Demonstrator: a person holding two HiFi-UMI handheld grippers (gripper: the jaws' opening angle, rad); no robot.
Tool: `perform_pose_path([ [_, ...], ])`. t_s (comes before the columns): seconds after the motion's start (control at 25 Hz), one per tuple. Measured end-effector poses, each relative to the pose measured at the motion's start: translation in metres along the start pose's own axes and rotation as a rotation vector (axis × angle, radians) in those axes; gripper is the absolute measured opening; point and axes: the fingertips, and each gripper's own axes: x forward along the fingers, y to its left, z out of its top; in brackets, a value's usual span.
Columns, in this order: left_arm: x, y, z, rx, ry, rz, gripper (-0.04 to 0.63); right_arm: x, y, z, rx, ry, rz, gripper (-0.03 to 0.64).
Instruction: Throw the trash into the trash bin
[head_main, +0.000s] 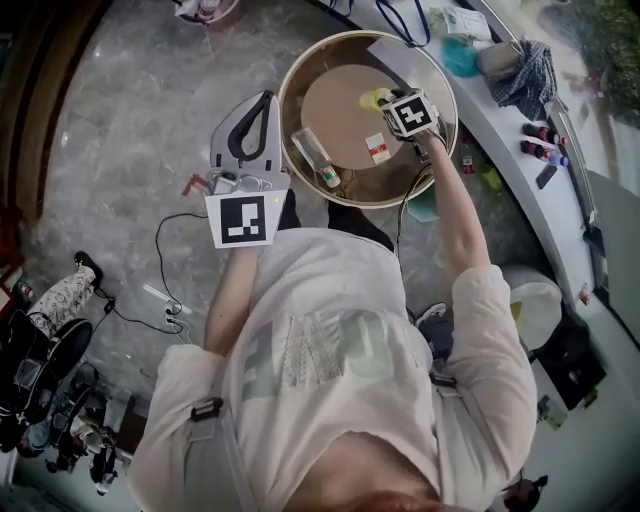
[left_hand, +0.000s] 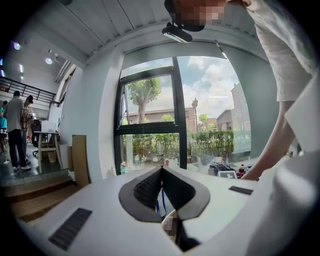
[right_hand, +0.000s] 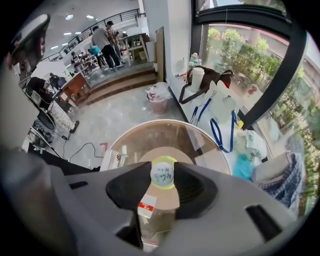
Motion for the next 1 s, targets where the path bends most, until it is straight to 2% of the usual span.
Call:
perform_pose_path([
  [0.24, 0.002, 0.002, 0.005, -0.001, -0.022, -0.014, 0.012, -0.006, 0.002, 0.005, -0.003, 0.001, -0.004, 0.146],
  [0.36, 0.003, 0.0, 0.006, 0.0, -0.036, -0.026, 0.012, -0.023, 0.0, 0.018, 0.043, -0.063, -0.027, 0.146],
  [0.56, 0.008, -0.008, 0.014, -0.005, -0.056, -0.056, 0.012, -0.09, -0.003, 0.059, 0.059, -0.283, -0.127, 0.145],
  [0.76, 0.029, -0.031, 0.038, 0.026, -0.101, -0.157, 0.012, -0.19, 0.003, 0.089, 0.062, -0.518, -0.265, 0.144],
  [0.88, 0.041, -0.048, 0.053, 0.027, -0.099, -0.2, 0.012, -0.258, 0.007, 0.095, 0.128, -0.697, -0.336, 0.145],
  [1.0, 0.055, -0.077, 0.08, 0.03, -0.166, -0.3, 0.012, -0.331, 0.015, 0.09, 0.234, -0.9, -0.425, 0.144],
])
